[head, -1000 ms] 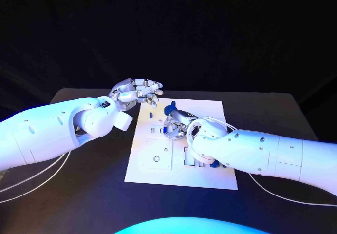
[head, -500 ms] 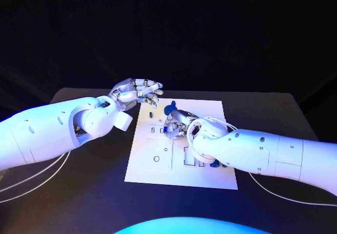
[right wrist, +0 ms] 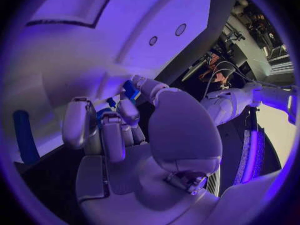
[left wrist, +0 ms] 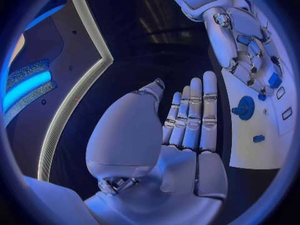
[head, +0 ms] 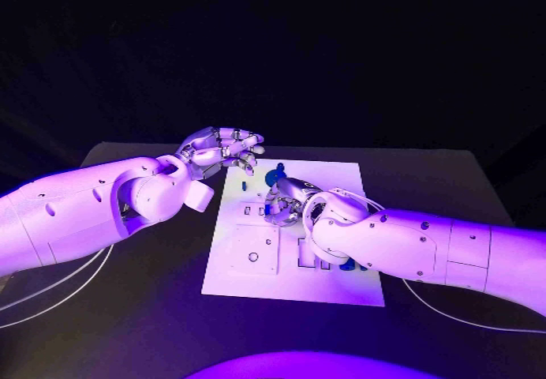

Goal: Assemble the parts on the task board

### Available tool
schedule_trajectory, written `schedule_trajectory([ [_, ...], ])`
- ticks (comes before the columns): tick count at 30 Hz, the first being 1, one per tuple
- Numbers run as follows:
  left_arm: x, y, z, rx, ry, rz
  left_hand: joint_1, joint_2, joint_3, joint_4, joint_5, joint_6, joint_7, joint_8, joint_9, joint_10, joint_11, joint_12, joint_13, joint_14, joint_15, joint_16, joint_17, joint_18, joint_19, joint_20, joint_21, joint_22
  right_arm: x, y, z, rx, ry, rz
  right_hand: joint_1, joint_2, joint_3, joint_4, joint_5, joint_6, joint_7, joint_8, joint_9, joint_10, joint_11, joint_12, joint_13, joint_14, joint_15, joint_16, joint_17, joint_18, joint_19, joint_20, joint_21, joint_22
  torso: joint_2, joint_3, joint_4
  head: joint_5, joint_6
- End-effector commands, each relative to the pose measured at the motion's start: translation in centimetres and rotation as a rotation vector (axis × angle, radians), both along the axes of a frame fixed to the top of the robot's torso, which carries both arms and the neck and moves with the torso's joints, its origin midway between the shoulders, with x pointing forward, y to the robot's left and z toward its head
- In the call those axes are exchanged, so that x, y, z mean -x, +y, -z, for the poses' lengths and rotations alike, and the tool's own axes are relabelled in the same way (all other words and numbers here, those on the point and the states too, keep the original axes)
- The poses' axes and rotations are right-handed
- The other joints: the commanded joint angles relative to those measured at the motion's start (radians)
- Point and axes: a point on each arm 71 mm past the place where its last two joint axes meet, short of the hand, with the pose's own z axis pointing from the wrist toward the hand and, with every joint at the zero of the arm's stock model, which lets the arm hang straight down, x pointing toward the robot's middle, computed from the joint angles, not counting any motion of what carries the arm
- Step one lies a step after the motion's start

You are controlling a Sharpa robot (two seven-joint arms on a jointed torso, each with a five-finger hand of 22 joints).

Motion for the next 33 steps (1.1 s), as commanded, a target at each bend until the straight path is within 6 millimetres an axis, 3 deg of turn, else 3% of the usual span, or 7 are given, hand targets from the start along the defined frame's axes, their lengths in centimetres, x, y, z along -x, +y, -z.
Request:
schedule_trajectory([
  [1, 0.1, -0.2, -0.1, 0.005, -0.004, 0.021, 0.005, 0.004, -0.006, 0.002, -0.004, -0.004, 0.022, -0.003, 0.001, -0.003, 0.000, 0.004, 0.002, 0.000, 0.001, 0.001, 0.001, 0.005, -0.008, 0.001, 0.006, 0.001, 0.1, 0.0, 0.1, -0.002, 0.000, -0.016, -0.004, -0.008, -0.016, 0.001, -0.049, -0.015, 0.001, -0.008, -0.003, -0.012, 0.001, -0.005, -0.004, 0.073, 0.008, -0.007, 0.131, -0.003, -0.008, 0.005, -0.010, -0.003, 0.000, -0.0002, 0.0004, 0.000, -0.001],
  [3, 0.0, -0.2, 0.0, -0.002, -0.005, 0.017, 0.005, 0.004, -0.006, 0.002, -0.004, -0.004, 0.022, -0.003, 0.001, -0.004, 0.000, 0.004, 0.002, 0.000, 0.001, 0.001, 0.001, 0.005, -0.008, 0.001, 0.007, 0.002, 0.1, -0.1, 0.0, -0.017, -0.009, -0.012, -0.015, -0.028, -0.068, 0.012, -0.055, -0.049, 0.006, -0.026, -0.011, -0.019, 0.007, -0.008, -0.009, 0.072, 0.013, -0.007, 0.130, -0.003, -0.008, 0.009, -0.014, -0.005, 0.000, -0.0001, 0.0005, 0.001, -0.001],
  [11, -0.2, 0.2, 0.2, -0.059, -0.012, -0.001, 0.000, 0.000, -0.021, 0.003, -0.003, -0.009, 0.004, -0.001, 0.007, 0.028, -0.022, 0.080, 0.049, 0.100, -0.023, 0.087, 0.074, 0.009, 0.027, -0.020, 0.102, 0.053, 0.4, -1.2, -0.7, -0.089, -0.050, -0.002, 0.176, 0.051, -0.471, 0.193, -0.053, -0.100, 0.016, -0.044, -0.043, -0.027, 0.016, -0.008, -0.016, 0.072, 0.022, -0.008, 0.129, -0.002, -0.003, 0.018, -0.030, -0.001, -0.001, 0.0002, 0.0000, 0.006, -0.002],
  [12, -0.2, 0.3, 0.2, -0.075, -0.012, -0.005, -0.007, -0.002, -0.031, 0.001, 0.000, 0.002, -0.009, 0.010, 0.013, 0.034, -0.038, 0.130, 0.083, 0.252, -0.040, 0.349, 0.260, 0.005, 0.033, -0.036, 0.138, 0.075, 0.5, -1.3, -0.9, -0.099, -0.054, -0.003, 0.190, 0.048, -0.485, 0.213, -0.053, -0.101, 0.016, -0.043, -0.046, -0.028, 0.016, -0.009, -0.017, 0.072, 0.022, -0.008, 0.129, -0.002, -0.003, 0.018, -0.031, 0.000, -0.002, 0.0006, -0.0004, 0.006, -0.002],
  [17, -0.4, 0.8, 0.7, -0.201, -0.014, -0.013, -0.091, 0.034, -0.069, 0.007, -0.002, 0.029, -0.029, 0.085, 0.053, -0.012, -0.059, 0.491, 0.341, 0.404, -0.062, 0.830, 0.664, -0.048, 0.201, -0.052, 0.413, 0.464, 0.8, -2.2, -2.0, -0.155, -0.050, -0.040, 0.205, 0.053, -0.492, 0.228, -0.052, -0.103, 0.017, -0.043, -0.048, -0.037, 0.017, -0.016, -0.028, 0.069, 0.023, -0.013, 0.119, 0.001, -0.011, 0.018, -0.046, -0.011, -0.003, 0.0022, -0.0009, 0.006, 0.003],
  [24, -0.3, 1.3, 1.7, -0.399, 0.038, 0.021, -0.167, 0.066, -0.090, 0.008, -0.002, 0.050, -0.047, 0.189, 0.105, 0.044, -0.077, 0.811, 0.618, 0.508, -0.073, 0.997, 0.817, -0.088, 0.326, -0.063, 0.557, 0.714, 1.1, -3.9, -3.9, -0.239, -0.008, -0.071, 0.230, 0.083, -0.478, 0.226, -0.053, -0.083, 0.018, -0.029, -0.047, -0.042, 0.018, -0.017, -0.028, 0.068, 0.023, -0.016, 0.114, 0.003, -0.016, 0.019, -0.057, -0.017, -0.006, 0.0042, -0.0041, 0.006, 0.002],
  [33, 0.1, 1.3, 3.1, -0.840, 0.123, 0.181, -0.236, 0.090, -0.111, 0.010, -0.002, 0.066, -0.076, 0.286, 0.178, 0.129, -0.101, 0.926, 0.766, 0.530, -0.094, 1.028, 0.849, -0.099, 0.360, -0.080, 0.592, 0.781, 0.4, -9.5, -7.1, -0.383, 0.122, 0.041, 0.232, 0.115, -0.468, 0.222, -0.053, -0.056, 0.012, -0.005, -0.043, -0.040, 0.013, -0.012, -0.024, 0.067, 0.020, -0.018, 0.109, 0.005, -0.019, 0.017, -0.064, -0.020, -0.016, 0.0046, -0.0078, 0.011, 0.004],
])
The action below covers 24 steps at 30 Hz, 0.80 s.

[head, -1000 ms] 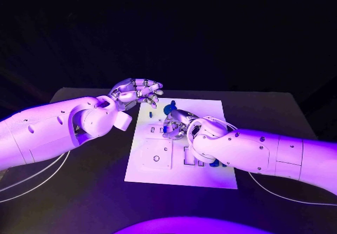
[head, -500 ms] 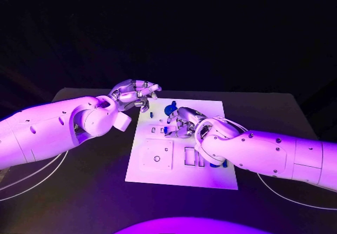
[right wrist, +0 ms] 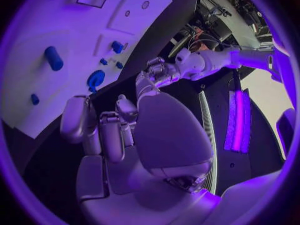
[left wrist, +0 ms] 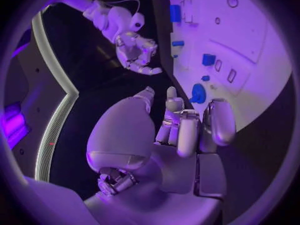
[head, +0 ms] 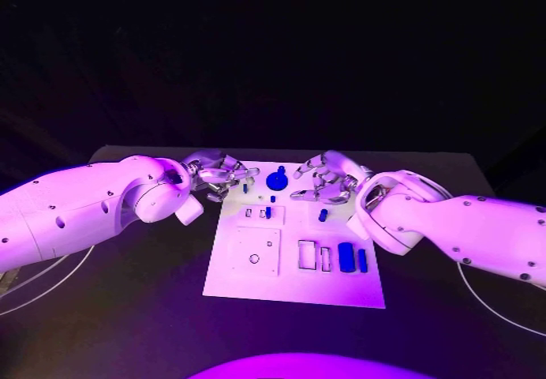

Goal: Assemble the parts on the task board

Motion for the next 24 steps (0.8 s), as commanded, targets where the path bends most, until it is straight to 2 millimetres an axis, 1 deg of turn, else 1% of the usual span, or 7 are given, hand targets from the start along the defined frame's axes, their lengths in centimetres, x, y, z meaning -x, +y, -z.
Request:
schedule_trajectory([
  [1, 0.4, -0.3, 0.9, -0.334, 0.079, 0.117, -0.010, 0.000, -0.007, 0.001, -0.001, 0.000, -0.013, 0.029, 0.025, 0.016, -0.005, 0.017, 0.023, 0.087, -0.009, 0.006, 0.233, -0.021, 0.007, -0.004, 0.006, 0.010, -0.1, -1.4, -0.7, -0.124, 0.120, 0.008, 0.002, 0.008, 0.005, 0.000, -0.002, 0.008, 0.000, 0.005, 0.001, -0.005, -0.004, 0.003, 0.001, 0.067, 0.006, -0.006, 0.109, 0.005, -0.009, -0.001, -0.004, -0.002, -0.006, 0.0006, -0.0046, 0.003, 0.000],
  [4, 0.3, -0.8, 0.7, -0.415, 0.090, 0.154, -0.029, 0.003, -0.019, 0.001, -0.002, -0.005, -0.023, 0.075, 0.070, 0.023, -0.013, 0.029, 0.039, 0.087, -0.017, 0.006, 0.232, -0.021, 0.007, -0.011, 0.008, 0.013, -0.7, -3.2, -1.5, -0.174, 0.147, 0.047, 0.002, 0.009, 0.005, 0.000, -0.002, 0.008, 0.000, 0.005, 0.001, -0.005, -0.005, 0.003, 0.001, 0.067, 0.006, -0.007, 0.109, 0.006, -0.009, -0.001, -0.005, -0.003, -0.009, -0.0002, -0.0064, 0.002, -0.001],
  [6, 0.1, -1.3, 0.4, -0.457, 0.095, 0.174, -0.039, 0.004, -0.025, 0.002, -0.002, -0.011, -0.026, 0.091, 0.089, 0.025, -0.016, 0.031, 0.042, 0.087, -0.020, 0.005, 0.232, -0.021, 0.007, -0.014, 0.008, 0.013, -1.1, -4.4, -2.0, -0.206, 0.162, 0.074, 0.002, 0.010, 0.005, 0.000, -0.002, 0.008, 0.000, 0.006, 0.001, -0.004, -0.005, 0.005, 0.003, 0.067, 0.006, -0.006, 0.110, 0.005, -0.009, -0.001, -0.005, -0.002, -0.010, -0.0003, -0.0076, 0.004, -0.002],
  [9, -0.3, -2.0, 0.0, -0.494, 0.097, 0.187, -0.048, 0.005, -0.032, 0.002, -0.002, -0.018, -0.026, 0.098, 0.099, 0.016, -0.017, 0.025, 0.033, 0.086, -0.021, 0.004, 0.230, -0.021, 0.007, -0.015, 0.008, 0.013, -1.6, -5.7, -2.5, -0.232, 0.165, 0.100, 0.001, 0.010, 0.005, 0.001, -0.002, 0.008, 0.000, 0.006, 0.001, -0.003, -0.005, 0.005, 0.003, 0.068, 0.006, -0.006, 0.111, 0.005, -0.008, -0.001, -0.004, -0.001, -0.012, -0.0012, -0.0075, 0.008, -0.005],
  [14, -0.9, -3.3, -1.0, -0.541, 0.097, 0.206, -0.056, 0.006, -0.038, 0.002, -0.002, -0.030, -0.025, 0.100, 0.107, 0.008, -0.016, 0.018, 0.024, 0.085, -0.020, 0.003, 0.229, -0.022, 0.007, -0.016, 0.008, 0.015, -2.7, -7.7, -2.9, -0.251, 0.155, 0.148, 0.001, 0.011, 0.005, 0.001, -0.002, 0.009, 0.000, 0.006, 0.002, -0.005, -0.005, 0.004, 0.002, 0.067, 0.005, -0.006, 0.110, 0.005, -0.008, -0.002, -0.004, -0.002, -0.012, 0.0001, -0.0089, 0.012, -0.008],
  [20, -1.7, -4.4, -1.9, -0.583, 0.079, 0.203, -0.063, 0.009, -0.043, 0.002, -0.002, -0.032, -0.025, 0.103, 0.112, 0.009, -0.016, 0.020, 0.026, 0.089, -0.020, 0.009, 0.236, -0.024, 0.013, -0.016, 0.012, 0.025, -3.3, -9.0, -3.1, -0.251, 0.138, 0.177, 0.001, 0.011, 0.005, 0.001, -0.002, 0.009, 0.000, 0.007, 0.002, -0.006, -0.005, 0.003, 0.000, 0.067, 0.005, -0.007, 0.107, 0.006, -0.009, -0.002, -0.006, -0.003, -0.010, 0.0006, -0.0062, 0.013, -0.011],
  [24, -2.3, -5.2, -2.3, -0.617, 0.065, 0.190, -0.067, 0.008, -0.048, 0.002, -0.002, -0.037, -0.024, 0.105, 0.117, -0.013, -0.015, 0.003, -0.001, 0.088, -0.020, 0.007, 0.234, -0.024, 0.013, -0.016, 0.012, 0.025, -3.6, -9.6, -3.2, -0.249, 0.129, 0.193, 0.001, 0.011, 0.005, 0.001, -0.002, 0.009, 0.000, 0.007, 0.002, -0.006, -0.005, 0.003, 0.000, 0.067, 0.005, -0.007, 0.107, 0.006, -0.009, -0.002, -0.006, -0.003, -0.010, -0.0007, -0.0067, 0.016, -0.013],
])
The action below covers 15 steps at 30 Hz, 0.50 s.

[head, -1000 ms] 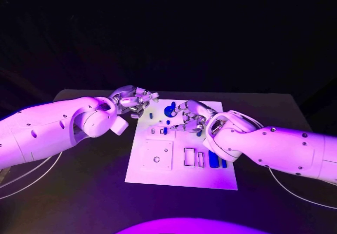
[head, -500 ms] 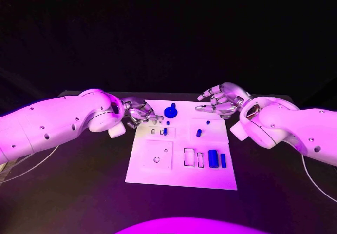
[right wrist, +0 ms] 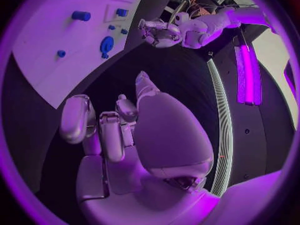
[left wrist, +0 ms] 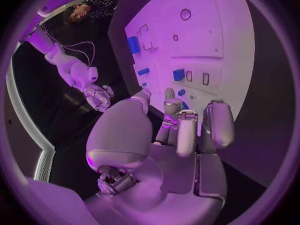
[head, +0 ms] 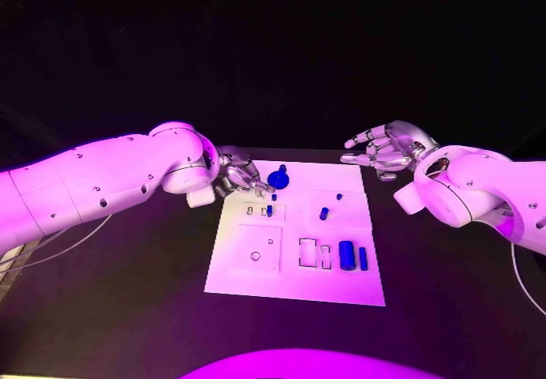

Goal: Assemble the parts on the task board

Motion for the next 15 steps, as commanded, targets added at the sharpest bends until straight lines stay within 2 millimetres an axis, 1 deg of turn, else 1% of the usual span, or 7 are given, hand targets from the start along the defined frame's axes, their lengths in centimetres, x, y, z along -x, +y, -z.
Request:
schedule_trajectory([
  [1, -0.5, -0.4, -0.2, -0.095, -0.007, -0.004, -0.016, 0.002, -0.011, 0.001, -0.002, -0.012, 0.003, 0.005, 0.006, -0.025, 0.002, -0.019, -0.023, 0.089, -0.003, 0.001, 0.234, -0.008, 0.001, -0.003, 0.004, 0.002, -0.2, -0.2, -0.2, -0.021, -0.006, -0.014, 0.001, 0.012, 0.005, 0.000, -0.002, 0.007, 0.001, 0.004, 0.002, -0.004, -0.002, 0.002, -0.002, 0.066, 0.005, -0.004, 0.105, 0.006, -0.008, 0.002, -0.009, -0.004, 0.001, -0.0012, 0.0006, 0.003, -0.003],
  [8, -1.1, -1.5, -0.4, -0.163, -0.018, -0.002, -0.041, 0.006, -0.034, 0.002, -0.003, -0.019, 0.004, 0.011, 0.019, -0.034, 0.003, -0.027, -0.033, 0.088, -0.002, -0.001, 0.232, -0.008, -0.001, -0.002, 0.003, 0.001, -0.5, -0.6, -0.2, -0.016, -0.012, 0.000, 0.002, 0.012, 0.005, 0.000, -0.002, 0.007, 0.001, 0.004, 0.002, -0.012, -0.002, -0.005, -0.012, 0.064, 0.005, -0.008, 0.097, 0.009, -0.013, 0.002, -0.019, -0.011, 0.000, 0.0000, 0.0007, 0.006, -0.007],
  [10, -1.2, -1.8, -0.3, -0.182, -0.011, 0.002, -0.045, 0.007, -0.038, 0.002, -0.003, -0.020, 0.004, 0.012, 0.021, -0.033, 0.003, -0.027, -0.033, 0.088, -0.002, -0.001, 0.232, -0.008, 0.000, -0.002, 0.003, 0.001, -0.5, -0.7, -0.2, -0.014, -0.012, 0.002, 0.002, 0.012, 0.005, 0.000, -0.002, 0.006, 0.001, 0.004, 0.001, -0.013, -0.002, -0.006, -0.013, 0.063, 0.005, -0.010, 0.094, 0.009, -0.015, 0.002, -0.022, -0.013, 0.000, -0.0006, 0.0004, 0.007, -0.008],
  [12, -1.3, -2.0, -0.2, -0.200, -0.002, 0.008, -0.050, 0.009, -0.043, 0.002, -0.003, -0.022, 0.004, 0.013, 0.024, -0.036, 0.003, -0.029, -0.036, 0.087, -0.001, -0.002, 0.231, -0.008, -0.001, -0.002, 0.003, 0.001, -0.6, -0.7, -0.2, -0.012, -0.013, 0.002, 0.001, 0.012, 0.005, 0.000, -0.002, 0.006, 0.001, 0.004, 0.001, -0.014, -0.002, -0.007, -0.014, 0.063, 0.005, -0.010, 0.093, 0.010, -0.016, 0.002, -0.024, -0.014, 0.000, -0.0003, 0.0000, 0.010, -0.009],
  [15, -1.5, -2.3, 0.0, -0.218, 0.010, 0.015, -0.054, 0.012, -0.047, 0.002, -0.004, -0.023, 0.004, 0.014, 0.026, -0.040, 0.003, -0.032, -0.041, 0.085, -0.001, -0.004, 0.228, -0.008, -0.002, -0.002, 0.002, -0.001, -0.6, -0.8, -0.3, -0.007, -0.016, 0.001, 0.001, 0.012, 0.004, 0.000, -0.002, 0.005, 0.002, 0.004, 0.001, -0.014, -0.002, -0.007, -0.014, 0.063, 0.005, -0.011, 0.092, 0.010, -0.016, 0.002, -0.024, -0.015, -0.001, -0.0004, 0.0009, 0.011, -0.009],
])
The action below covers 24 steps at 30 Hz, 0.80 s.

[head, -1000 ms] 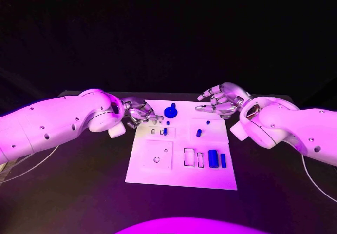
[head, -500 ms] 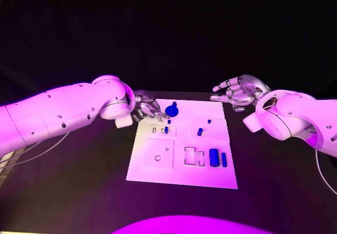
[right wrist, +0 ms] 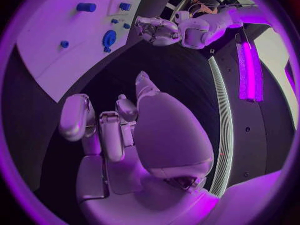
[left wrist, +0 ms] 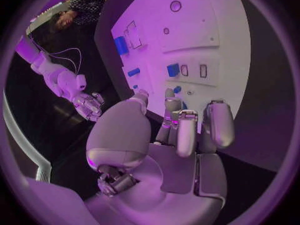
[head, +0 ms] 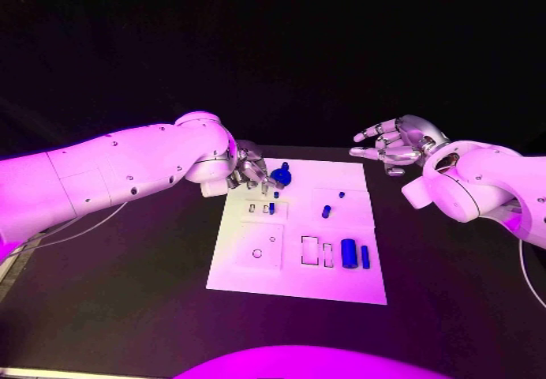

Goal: Assemble the parts on the task board

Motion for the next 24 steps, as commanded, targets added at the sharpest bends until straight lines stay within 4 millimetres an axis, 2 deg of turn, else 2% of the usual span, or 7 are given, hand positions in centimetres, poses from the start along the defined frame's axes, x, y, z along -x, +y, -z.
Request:
schedule_trajectory([
  [1, -0.1, 0.0, 0.3, -0.073, 0.028, 0.008, -0.013, 0.002, -0.009, 0.000, -0.004, -0.008, 0.002, 0.004, 0.002, -0.007, 0.000, -0.006, -0.003, 0.084, -0.001, -0.006, 0.226, -0.008, -0.002, -0.001, 0.002, -0.001, 0.0, 0.2, -0.1, 0.002, -0.010, -0.024, 0.001, 0.012, 0.004, 0.000, -0.002, 0.006, 0.002, 0.004, 0.000, -0.005, 0.000, -0.003, -0.001, 0.063, 0.005, -0.005, 0.091, 0.010, -0.005, -0.002, -0.002, -0.001, -0.001, -0.0001, 0.0004, 0.002, -0.001],
  [14, -0.7, -1.2, 1.3, -0.113, 0.070, 0.031, -0.007, 0.008, -0.012, -0.002, -0.003, -0.014, 0.003, 0.003, 0.005, -0.012, 0.001, -0.010, -0.007, 0.084, 0.000, -0.007, 0.226, -0.008, -0.003, -0.001, 0.002, -0.002, -0.1, 0.1, -0.1, 0.013, -0.010, -0.025, 0.001, 0.012, 0.004, 0.000, -0.002, 0.004, 0.002, 0.004, 0.000, -0.007, 0.000, -0.004, -0.002, 0.062, 0.005, -0.006, 0.089, 0.010, -0.007, -0.002, -0.005, -0.003, -0.001, -0.0009, -0.0024, 0.003, -0.003],
  [17, -0.8, -1.3, 1.5, -0.121, 0.078, 0.031, 0.004, 0.010, -0.013, -0.002, -0.003, -0.017, 0.004, 0.003, 0.008, -0.014, 0.002, -0.011, -0.008, 0.083, 0.000, -0.007, 0.225, -0.008, -0.003, 0.000, 0.002, -0.002, -0.1, 0.1, -0.1, 0.015, -0.009, -0.024, 0.001, 0.012, 0.004, 0.000, -0.002, 0.004, 0.002, 0.004, 0.000, -0.007, 0.000, -0.004, -0.002, 0.062, 0.005, -0.006, 0.089, 0.010, -0.007, -0.002, -0.005, -0.003, 0.000, -0.0009, -0.0012, 0.002, -0.003],
  [20, -0.8, -1.5, 1.7, -0.124, 0.085, 0.035, 0.014, 0.015, -0.013, -0.003, -0.002, -0.019, 0.004, 0.002, 0.010, -0.015, 0.002, -0.011, -0.008, 0.083, 0.001, -0.007, 0.225, -0.008, -0.004, 0.000, 0.002, -0.001, -0.1, 0.1, -0.1, 0.016, -0.008, -0.025, 0.001, 0.012, 0.004, 0.000, -0.002, 0.004, 0.002, 0.004, 0.000, -0.007, 0.000, -0.004, -0.002, 0.062, 0.005, -0.006, 0.089, 0.010, -0.007, -0.002, -0.005, -0.003, 0.000, -0.0007, -0.0011, 0.013, -0.004],
  [24, -0.6, -1.9, 2.0, -0.125, 0.098, 0.047, 0.023, 0.018, -0.012, -0.003, -0.002, -0.020, 0.004, 0.002, 0.012, -0.016, 0.002, -0.012, -0.008, 0.083, 0.001, -0.008, 0.225, -0.008, -0.004, 0.000, 0.002, -0.002, -0.1, 0.1, -0.1, 0.019, -0.009, -0.026, 0.001, 0.012, 0.004, 0.000, -0.002, 0.003, 0.002, 0.004, 0.000, -0.006, 0.000, -0.003, 0.000, 0.062, 0.005, -0.005, 0.091, 0.010, -0.006, -0.002, -0.003, -0.001, 0.001, -0.0006, -0.0001, 0.010, -0.008],
])
